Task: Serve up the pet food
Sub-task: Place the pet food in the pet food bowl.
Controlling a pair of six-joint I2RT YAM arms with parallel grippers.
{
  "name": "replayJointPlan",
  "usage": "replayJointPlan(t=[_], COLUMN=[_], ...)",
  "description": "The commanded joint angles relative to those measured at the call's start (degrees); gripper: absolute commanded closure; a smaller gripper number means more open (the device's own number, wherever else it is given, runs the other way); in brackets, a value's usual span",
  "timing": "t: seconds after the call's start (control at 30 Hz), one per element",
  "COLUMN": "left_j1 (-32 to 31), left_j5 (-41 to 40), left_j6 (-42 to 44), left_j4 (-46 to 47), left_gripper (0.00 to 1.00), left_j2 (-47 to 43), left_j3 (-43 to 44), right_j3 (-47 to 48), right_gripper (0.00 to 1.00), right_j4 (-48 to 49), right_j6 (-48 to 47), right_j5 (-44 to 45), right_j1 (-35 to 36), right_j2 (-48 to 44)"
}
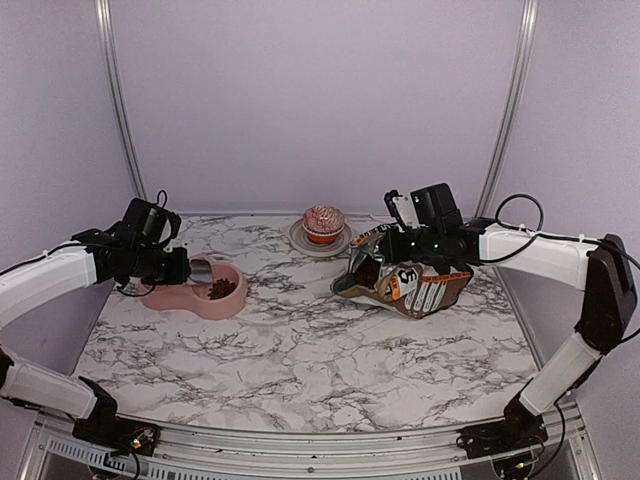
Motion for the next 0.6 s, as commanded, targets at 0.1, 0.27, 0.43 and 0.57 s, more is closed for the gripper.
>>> replayJointPlan(t=[0.1, 0.27, 0.43, 0.57], left_j1=[-0.1, -0.3, -0.6, -0.8], left_j5=[3.1, 6.2, 8.7, 10.7], left_j6=[-0.7, -1.8, -2.7, -3.8], left_j4=[-0.9, -0.4, 1.9, 4.0], left_gripper=[1.00, 1.00, 1.00, 1.00], left_j2=[-3.4, -4.9, -6.4, -7.3], left_j3=[2.3, 2.4, 0.6, -0.9], right_j3=[2.8, 2.9, 3.2, 3.7], right_gripper=[1.00, 1.00, 1.00, 1.00], right_j4=[-0.1, -0.2, 0.0, 0.2], right_j6=[0.6, 1.1, 1.4, 1.9], right_j5=[-1.0, -1.5, -1.8, -2.1], right_j1=[-0.2, 0.8, 2.8, 4.7], right_j2=[0.3, 0.2, 0.5, 1.2])
